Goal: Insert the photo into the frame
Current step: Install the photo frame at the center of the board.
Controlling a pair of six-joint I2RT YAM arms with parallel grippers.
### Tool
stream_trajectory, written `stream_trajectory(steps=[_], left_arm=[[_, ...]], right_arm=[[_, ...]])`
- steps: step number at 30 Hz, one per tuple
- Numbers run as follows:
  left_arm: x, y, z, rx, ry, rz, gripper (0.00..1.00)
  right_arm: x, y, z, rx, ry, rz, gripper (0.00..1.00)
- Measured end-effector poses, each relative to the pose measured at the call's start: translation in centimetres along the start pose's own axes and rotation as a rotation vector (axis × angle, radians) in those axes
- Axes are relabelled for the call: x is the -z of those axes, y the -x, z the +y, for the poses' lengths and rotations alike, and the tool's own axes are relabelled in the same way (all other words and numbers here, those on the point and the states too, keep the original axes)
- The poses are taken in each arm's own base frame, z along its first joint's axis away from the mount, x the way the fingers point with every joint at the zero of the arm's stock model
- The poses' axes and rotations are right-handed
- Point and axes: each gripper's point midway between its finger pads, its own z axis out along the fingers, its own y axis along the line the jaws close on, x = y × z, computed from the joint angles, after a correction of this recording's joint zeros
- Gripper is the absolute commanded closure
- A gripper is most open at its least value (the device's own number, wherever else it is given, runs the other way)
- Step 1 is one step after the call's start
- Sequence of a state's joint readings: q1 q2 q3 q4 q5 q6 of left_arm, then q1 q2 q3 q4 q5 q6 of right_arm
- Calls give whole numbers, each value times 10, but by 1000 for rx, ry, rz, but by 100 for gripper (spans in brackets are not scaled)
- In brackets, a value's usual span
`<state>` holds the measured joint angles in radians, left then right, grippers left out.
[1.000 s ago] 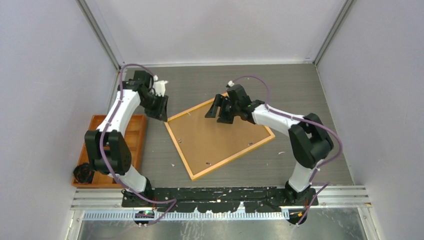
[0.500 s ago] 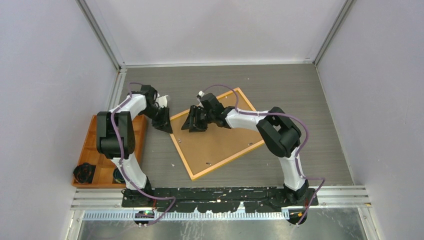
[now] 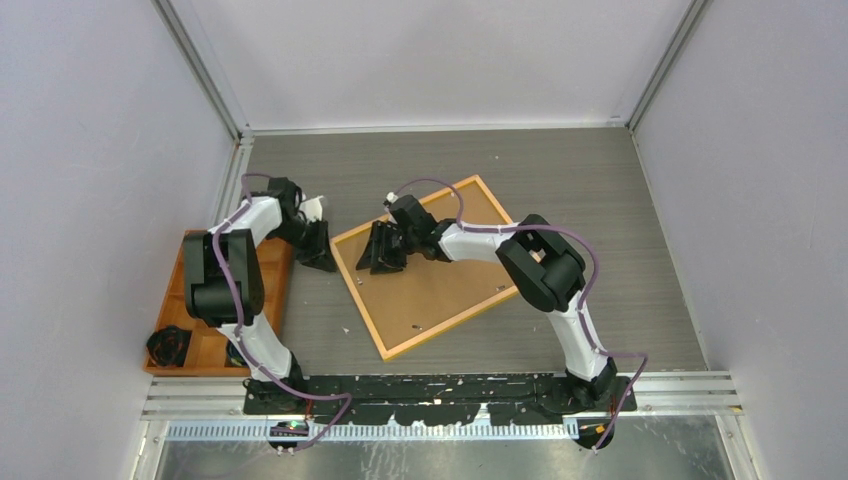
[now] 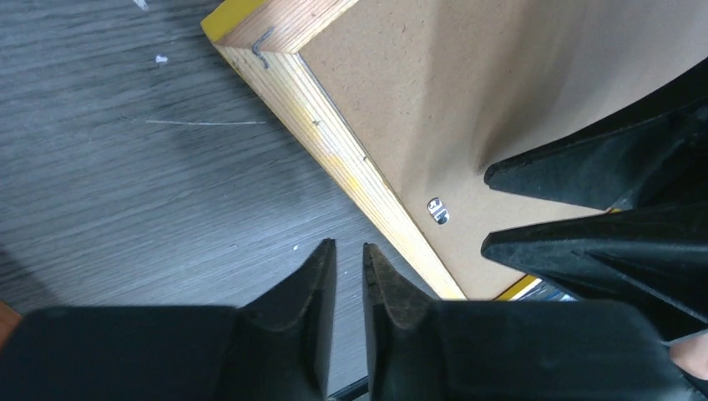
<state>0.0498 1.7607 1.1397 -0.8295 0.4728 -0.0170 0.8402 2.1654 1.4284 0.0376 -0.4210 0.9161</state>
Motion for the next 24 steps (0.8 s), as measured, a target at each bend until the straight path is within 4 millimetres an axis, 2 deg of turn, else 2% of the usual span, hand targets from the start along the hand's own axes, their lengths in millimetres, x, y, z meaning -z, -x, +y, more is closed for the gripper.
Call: stream_trajectory(steps=[6,13,24], left_arm=[[-5,4,2,-2,-3,-9,74],[-22,0,9,29,-11,39,74],[-22,0,9,31,-12,40,75]], right_arm=[[-3,-8,10,14,17,14,54],[-7,-15,10,19,17,28,57],[-11,-17,5,15,9,36,60]])
